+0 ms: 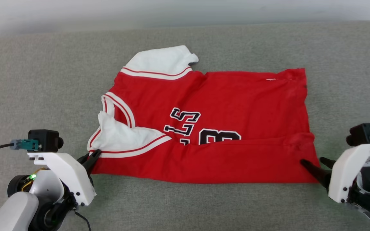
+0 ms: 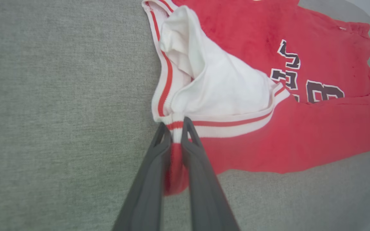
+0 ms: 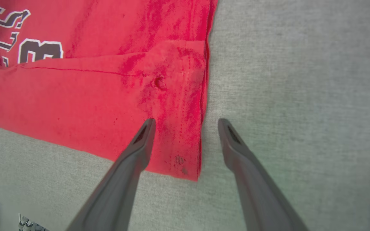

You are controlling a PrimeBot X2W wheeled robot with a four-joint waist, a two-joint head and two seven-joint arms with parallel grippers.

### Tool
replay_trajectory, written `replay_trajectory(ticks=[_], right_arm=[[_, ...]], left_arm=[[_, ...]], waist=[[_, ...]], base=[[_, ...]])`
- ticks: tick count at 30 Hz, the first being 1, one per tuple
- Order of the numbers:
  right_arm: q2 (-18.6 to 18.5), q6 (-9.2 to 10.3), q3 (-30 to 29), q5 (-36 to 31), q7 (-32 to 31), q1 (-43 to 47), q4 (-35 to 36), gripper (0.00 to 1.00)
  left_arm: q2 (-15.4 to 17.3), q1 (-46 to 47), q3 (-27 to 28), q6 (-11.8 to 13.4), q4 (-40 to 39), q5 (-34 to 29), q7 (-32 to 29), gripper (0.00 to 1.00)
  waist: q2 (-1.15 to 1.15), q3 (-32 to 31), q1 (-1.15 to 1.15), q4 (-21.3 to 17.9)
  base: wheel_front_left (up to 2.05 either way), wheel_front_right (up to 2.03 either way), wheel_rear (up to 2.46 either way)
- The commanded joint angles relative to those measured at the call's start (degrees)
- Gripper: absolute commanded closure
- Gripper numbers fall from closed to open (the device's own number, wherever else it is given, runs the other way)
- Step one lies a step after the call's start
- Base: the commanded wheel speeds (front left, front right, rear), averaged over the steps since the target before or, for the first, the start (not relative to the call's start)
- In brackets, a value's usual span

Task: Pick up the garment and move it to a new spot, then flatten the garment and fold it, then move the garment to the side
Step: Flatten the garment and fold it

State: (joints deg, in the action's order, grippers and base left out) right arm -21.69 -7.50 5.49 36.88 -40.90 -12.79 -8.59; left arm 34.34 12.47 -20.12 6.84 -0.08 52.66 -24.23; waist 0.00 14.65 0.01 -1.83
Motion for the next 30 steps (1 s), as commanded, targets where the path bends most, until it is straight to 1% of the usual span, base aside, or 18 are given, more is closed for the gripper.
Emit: replay_trajectory(ticks=[1,6,7,8,9,10,12,14,20,22,26,30], right_arm=[[0.44,0.02,0.41,0.6,-0.09,-1.31,-0.81,0.0],[1.78,0.02,3.67,1.73,-3.32,-3.48,-6.98,0.0],[2.13,0.02,4.53,2.2,-3.95,-3.6,-8.13,0.42],[2.44,0.02,5.25,2.58,-4.38,-3.72,-8.96,0.7],[2.68,0.01,5.83,3.04,-4.73,-3.73,-9.71,0.95],[2.91,0.01,6.31,3.53,-5.03,-3.78,-10.25,1.0],[2.74,0.01,6.91,4.16,-4.44,-4.22,-10.66,1.0],[1.55,0.01,7.03,4.52,-3.43,-5.25,-10.46,1.0],[-0.56,0.01,8.21,5.16,-1.1,-7.09,-8.76,1.0],[-1.51,0.01,8.92,5.58,-0.24,-7.05,-8.01,1.0],[-2.02,0.01,9.86,5.79,0.64,-6.27,-7.65,1.0],[-2.56,0.01,11.09,6.25,1.05,-5.06,-7.23,1.0]], left_arm=[[-0.17,0.74,-0.09,0.37,-0.65,-0.35,0.31,1.0],[-0.33,0.76,-0.44,1.08,-2.4,-0.99,0.58,1.0],[-0.39,0.82,-0.5,1.1,-2.55,-1.08,0.69,1.0],[-0.44,0.82,-0.55,1.12,-2.66,-1.12,0.72,1.0],[-0.52,0.77,-0.62,1.16,-2.69,-1.1,0.82,1.0],[-0.65,0.64,-0.64,1.17,-2.68,-1.02,0.89,1.0],[-0.89,0.02,-0.62,1.17,-2.3,-0.66,1.16,1.0],[-1.47,-0.55,-0.24,1.1,-2.08,-0.07,1.74,1.0],[-1.54,-2.4,0.12,1.22,-1.29,0.17,3.0,1.0],[-1.67,-3.49,0.36,1.61,-1.15,0.24,3.94,1.0],[-2.14,-4.88,0.86,1.7,-0.96,0.69,4.91,1.0],[-1.78,-7.3,1.39,2.28,-1.17,1.5,5.35,1.0]], waist=[[0.0,1.26,-0.01,0.94],[0.0,2.62,-0.01,1.59],[0.0,2.7,-0.01,1.7],[0.0,2.75,-0.01,1.8],[0.0,2.75,-0.01,1.86],[0.0,2.7,-0.01,1.87],[0.0,2.12,-0.01,1.72],[0.0,1.53,-0.01,1.46],[0.0,-1.37,-0.01,0.75],[0.0,-3.55,-0.01,0.66],[0.0,-6.25,-0.01,0.79],[0.0,-9.66,-0.01,0.9]], base=[[0.0,0.0,0.0],[0.0,0.0,0.0],[0.0,0.0,0.0],[0.0,0.0,0.0],[0.0,0.0,0.0],[0.0,0.0,0.0],[0.0,0.0,0.0],[0.0,0.0,0.0],[0.0,0.0,0.0],[0.0,0.0,0.0],[0.0,0.0,0.0],[0.0,0.0,0.0]])
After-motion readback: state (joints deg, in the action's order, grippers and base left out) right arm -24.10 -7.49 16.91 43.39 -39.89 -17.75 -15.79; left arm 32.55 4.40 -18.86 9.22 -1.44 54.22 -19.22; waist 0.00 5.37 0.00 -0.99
